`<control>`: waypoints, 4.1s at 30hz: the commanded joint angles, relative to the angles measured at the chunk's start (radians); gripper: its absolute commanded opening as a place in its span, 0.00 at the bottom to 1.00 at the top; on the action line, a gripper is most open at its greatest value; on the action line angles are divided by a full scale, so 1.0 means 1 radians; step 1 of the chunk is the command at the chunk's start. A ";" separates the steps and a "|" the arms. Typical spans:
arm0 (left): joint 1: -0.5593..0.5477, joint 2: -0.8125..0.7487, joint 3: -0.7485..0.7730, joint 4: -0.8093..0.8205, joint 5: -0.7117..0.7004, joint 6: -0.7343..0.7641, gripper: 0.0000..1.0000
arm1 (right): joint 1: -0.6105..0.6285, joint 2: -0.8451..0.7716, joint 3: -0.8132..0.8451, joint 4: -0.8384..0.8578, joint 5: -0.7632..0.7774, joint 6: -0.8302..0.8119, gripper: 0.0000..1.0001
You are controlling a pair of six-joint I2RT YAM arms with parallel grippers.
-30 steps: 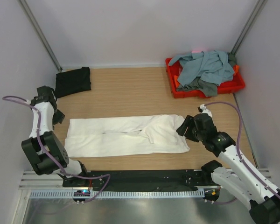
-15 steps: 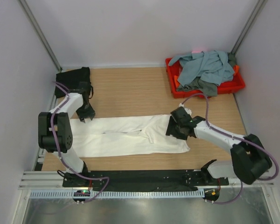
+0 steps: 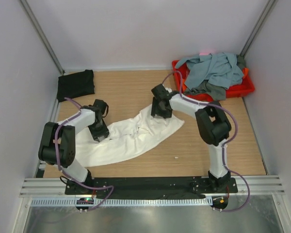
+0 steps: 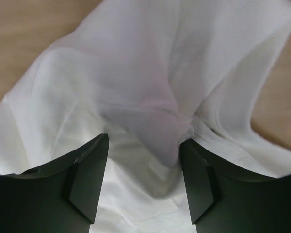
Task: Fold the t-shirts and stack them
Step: Fold the tshirt
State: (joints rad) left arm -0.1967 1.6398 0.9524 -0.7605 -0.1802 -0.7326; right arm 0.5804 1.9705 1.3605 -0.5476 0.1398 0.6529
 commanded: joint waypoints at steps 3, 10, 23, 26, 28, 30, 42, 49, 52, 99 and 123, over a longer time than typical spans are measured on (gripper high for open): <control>-0.099 -0.108 -0.138 -0.016 0.119 -0.102 0.43 | -0.020 0.388 0.559 -0.106 -0.011 -0.131 0.65; -0.247 -0.259 -0.237 0.004 0.174 -0.244 0.43 | -0.057 0.689 1.096 -0.084 -0.091 -0.191 0.66; -0.567 -0.314 -0.164 0.035 0.245 -0.485 0.46 | -0.103 0.812 1.200 0.336 -0.109 -0.188 0.75; -0.613 -0.324 -0.144 0.024 0.245 -0.508 0.48 | -0.113 0.837 1.218 0.435 -0.100 -0.180 0.79; -0.632 -0.353 -0.112 0.000 0.240 -0.536 0.50 | -0.114 0.860 1.241 0.494 -0.083 -0.188 0.81; -0.668 -0.389 -0.058 -0.063 0.213 -0.554 0.52 | -0.117 0.869 1.270 0.543 -0.069 -0.203 0.87; -0.707 -0.551 0.039 -0.287 -0.186 -0.492 0.62 | -0.114 0.204 0.726 0.641 -0.053 -0.227 0.99; -0.649 -0.473 0.057 -0.214 -0.257 -0.334 0.63 | -0.110 0.004 0.445 0.301 -0.078 -0.213 0.72; -0.603 -0.404 0.078 -0.148 -0.257 -0.245 0.63 | -0.090 0.096 0.521 0.103 -0.128 -0.231 0.60; -0.787 -0.488 -0.052 -0.200 -0.026 -0.576 0.61 | -0.028 0.562 1.036 -0.003 -0.192 -0.341 0.83; -0.397 -0.789 -0.343 -0.099 0.000 -0.344 0.93 | 0.275 -0.850 -0.581 0.029 -0.065 0.164 0.83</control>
State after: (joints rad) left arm -0.6884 0.7929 0.6518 -0.9649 -0.3283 -1.1709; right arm 0.8101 1.2186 0.8749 -0.5209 0.0093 0.6441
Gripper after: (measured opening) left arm 0.948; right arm 0.833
